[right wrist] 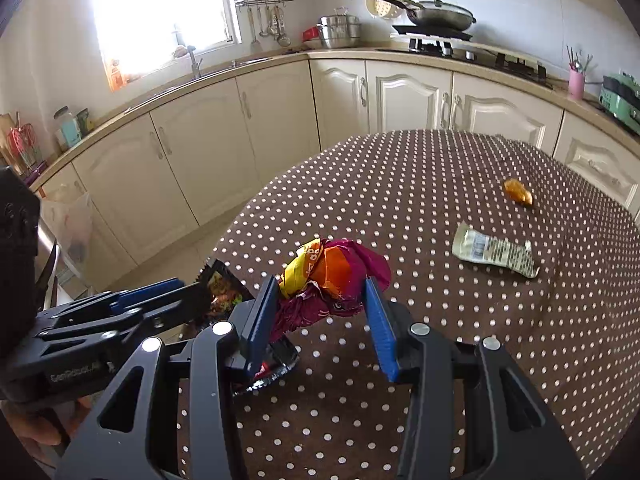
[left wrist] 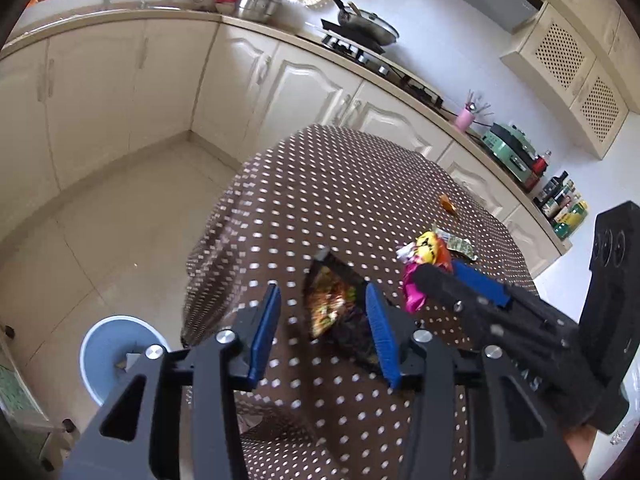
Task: Collect trash
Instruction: 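Grasp the dark snack wrapper with the left gripper while the right grasps the pink candy wrapper, then carry both wrappers over the blue bucket and open both grippers to drop them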
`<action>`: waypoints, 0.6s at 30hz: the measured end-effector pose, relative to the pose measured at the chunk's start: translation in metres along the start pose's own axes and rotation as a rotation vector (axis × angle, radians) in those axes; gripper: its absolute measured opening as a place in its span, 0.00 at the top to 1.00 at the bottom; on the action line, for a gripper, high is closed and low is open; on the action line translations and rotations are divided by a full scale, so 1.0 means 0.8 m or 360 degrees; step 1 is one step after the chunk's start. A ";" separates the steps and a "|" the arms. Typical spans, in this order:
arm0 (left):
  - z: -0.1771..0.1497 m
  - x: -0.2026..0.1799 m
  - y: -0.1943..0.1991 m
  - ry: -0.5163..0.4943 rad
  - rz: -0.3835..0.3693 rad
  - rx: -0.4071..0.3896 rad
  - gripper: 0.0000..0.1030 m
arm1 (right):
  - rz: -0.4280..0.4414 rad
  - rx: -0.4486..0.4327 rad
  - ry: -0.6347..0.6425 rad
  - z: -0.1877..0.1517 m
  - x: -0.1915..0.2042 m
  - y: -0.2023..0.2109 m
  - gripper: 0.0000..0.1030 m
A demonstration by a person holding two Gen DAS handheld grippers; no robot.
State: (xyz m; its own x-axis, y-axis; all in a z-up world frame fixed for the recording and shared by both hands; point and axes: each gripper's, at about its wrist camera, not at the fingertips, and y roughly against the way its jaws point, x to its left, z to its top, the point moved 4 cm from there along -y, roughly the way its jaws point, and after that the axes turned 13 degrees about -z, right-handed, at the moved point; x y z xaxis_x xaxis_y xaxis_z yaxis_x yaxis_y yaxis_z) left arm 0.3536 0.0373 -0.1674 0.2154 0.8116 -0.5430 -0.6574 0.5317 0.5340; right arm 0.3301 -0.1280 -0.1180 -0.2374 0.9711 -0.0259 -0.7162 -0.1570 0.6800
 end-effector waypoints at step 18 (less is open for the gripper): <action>-0.008 0.028 0.069 -0.0070 0.0116 -0.0134 0.93 | 0.0180 -0.0017 0.0074 -0.009 0.066 0.023 0.59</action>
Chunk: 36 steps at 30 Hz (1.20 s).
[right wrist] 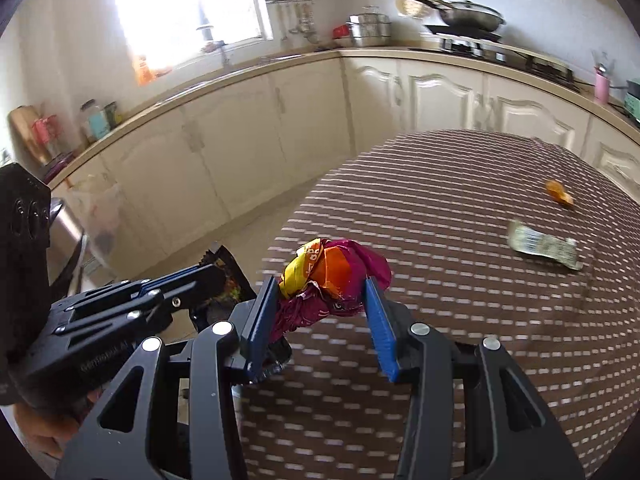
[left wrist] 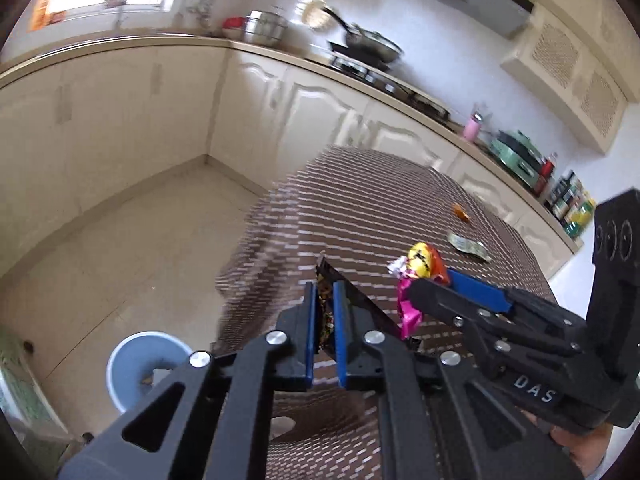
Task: Collect trash
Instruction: 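Carry both wrappers over the blue bucket and open both grippers to drop them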
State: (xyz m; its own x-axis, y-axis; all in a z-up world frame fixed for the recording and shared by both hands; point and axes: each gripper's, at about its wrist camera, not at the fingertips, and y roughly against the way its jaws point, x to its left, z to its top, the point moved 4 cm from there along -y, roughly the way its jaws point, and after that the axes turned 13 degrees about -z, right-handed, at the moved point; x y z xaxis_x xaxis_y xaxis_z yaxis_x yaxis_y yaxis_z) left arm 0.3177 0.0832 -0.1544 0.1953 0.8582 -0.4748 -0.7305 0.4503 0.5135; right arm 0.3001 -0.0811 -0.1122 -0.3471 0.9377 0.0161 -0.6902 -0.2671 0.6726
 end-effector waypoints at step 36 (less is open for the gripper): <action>-0.098 0.331 -0.008 0.0540 0.0520 0.0173 0.90 | 0.0170 0.0461 0.0362 -0.100 0.234 -0.223 0.59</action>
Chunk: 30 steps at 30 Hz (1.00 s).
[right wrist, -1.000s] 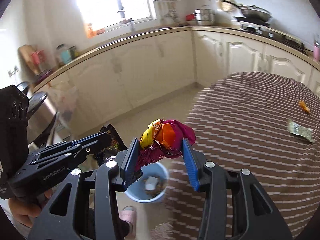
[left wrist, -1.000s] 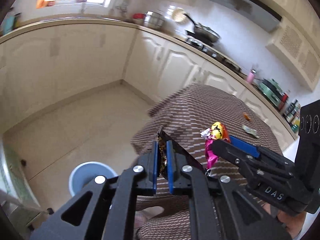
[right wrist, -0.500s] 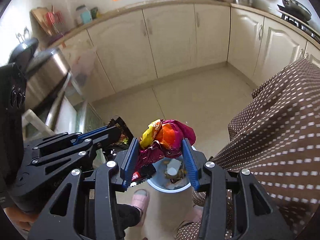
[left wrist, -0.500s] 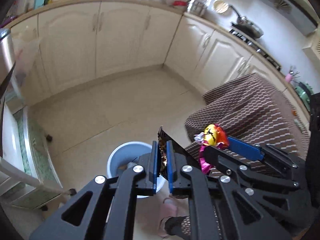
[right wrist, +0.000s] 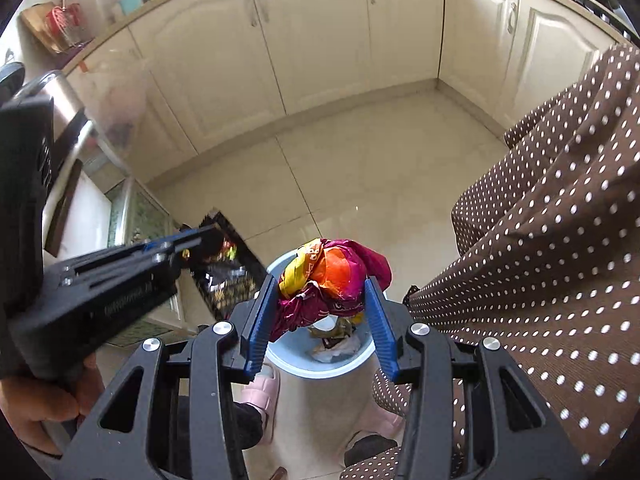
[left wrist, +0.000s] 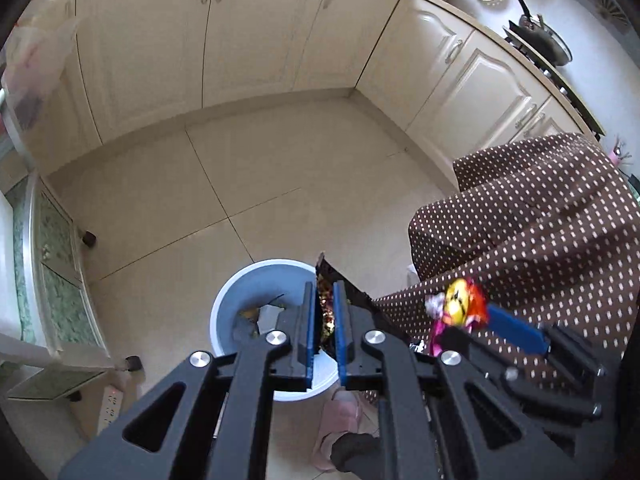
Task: Collect trash
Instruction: 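Carry both wrappers over the blue bucket and open both grippers to drop them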
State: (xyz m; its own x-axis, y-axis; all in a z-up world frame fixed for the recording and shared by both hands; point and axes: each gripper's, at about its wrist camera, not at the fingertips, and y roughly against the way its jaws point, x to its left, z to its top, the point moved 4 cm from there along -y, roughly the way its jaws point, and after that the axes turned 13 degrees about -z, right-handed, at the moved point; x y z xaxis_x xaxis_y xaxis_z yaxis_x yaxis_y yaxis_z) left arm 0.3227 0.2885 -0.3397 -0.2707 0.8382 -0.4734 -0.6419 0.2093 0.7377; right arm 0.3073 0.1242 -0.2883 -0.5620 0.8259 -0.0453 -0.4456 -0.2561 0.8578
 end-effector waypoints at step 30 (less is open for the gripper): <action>-0.015 0.038 0.052 0.0129 0.0065 -0.0069 0.65 | 0.0063 0.0078 0.0046 0.017 0.047 -0.041 0.57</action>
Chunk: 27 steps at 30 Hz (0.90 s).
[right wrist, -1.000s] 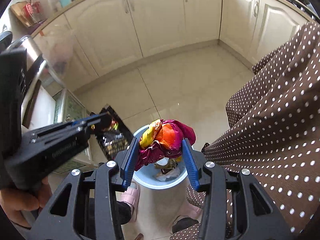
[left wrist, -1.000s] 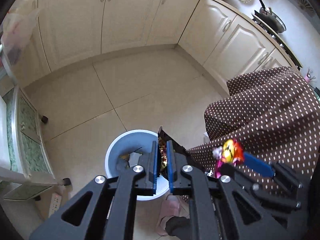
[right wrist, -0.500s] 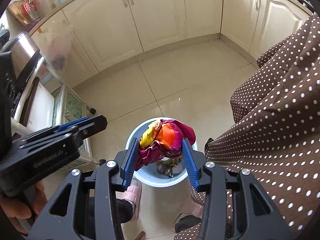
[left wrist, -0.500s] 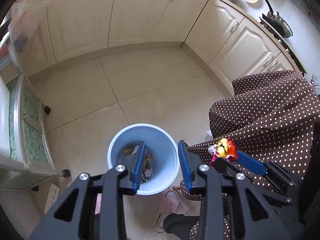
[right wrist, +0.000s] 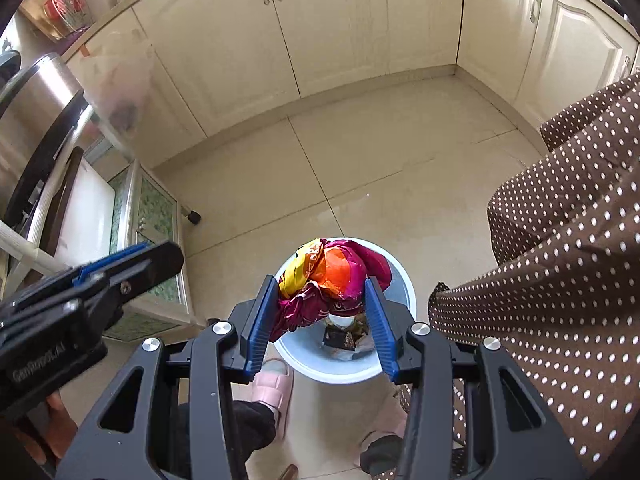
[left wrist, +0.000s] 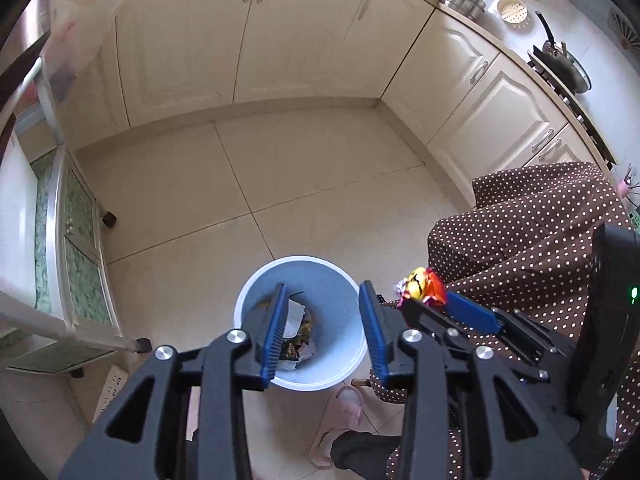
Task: Collect trash
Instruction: 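Carry both wrappers over the blue bucket and open both grippers to drop them, then move both open grippers back over the silver wrapper and orange piece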
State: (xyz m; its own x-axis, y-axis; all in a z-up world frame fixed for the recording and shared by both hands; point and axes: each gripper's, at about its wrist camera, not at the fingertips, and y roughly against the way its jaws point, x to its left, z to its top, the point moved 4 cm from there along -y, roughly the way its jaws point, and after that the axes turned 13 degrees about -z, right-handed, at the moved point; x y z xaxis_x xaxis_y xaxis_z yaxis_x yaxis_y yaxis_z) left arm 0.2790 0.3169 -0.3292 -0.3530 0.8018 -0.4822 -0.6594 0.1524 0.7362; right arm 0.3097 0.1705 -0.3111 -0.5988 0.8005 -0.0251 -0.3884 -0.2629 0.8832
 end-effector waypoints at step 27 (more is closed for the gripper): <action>-0.003 -0.178 0.127 -0.0380 -0.0220 -0.0228 0.56 | -0.0379 -0.0561 -0.0116 -0.037 -0.108 0.245 0.38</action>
State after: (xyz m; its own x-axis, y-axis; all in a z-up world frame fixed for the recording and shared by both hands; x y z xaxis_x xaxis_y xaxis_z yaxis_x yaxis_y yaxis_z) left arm 0.2607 0.2169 -0.1864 -0.0989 0.8948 -0.4353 -0.7833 0.1997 0.5887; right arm 0.2651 0.0338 -0.1498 -0.4170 0.8939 -0.1646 -0.7331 -0.2238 0.6422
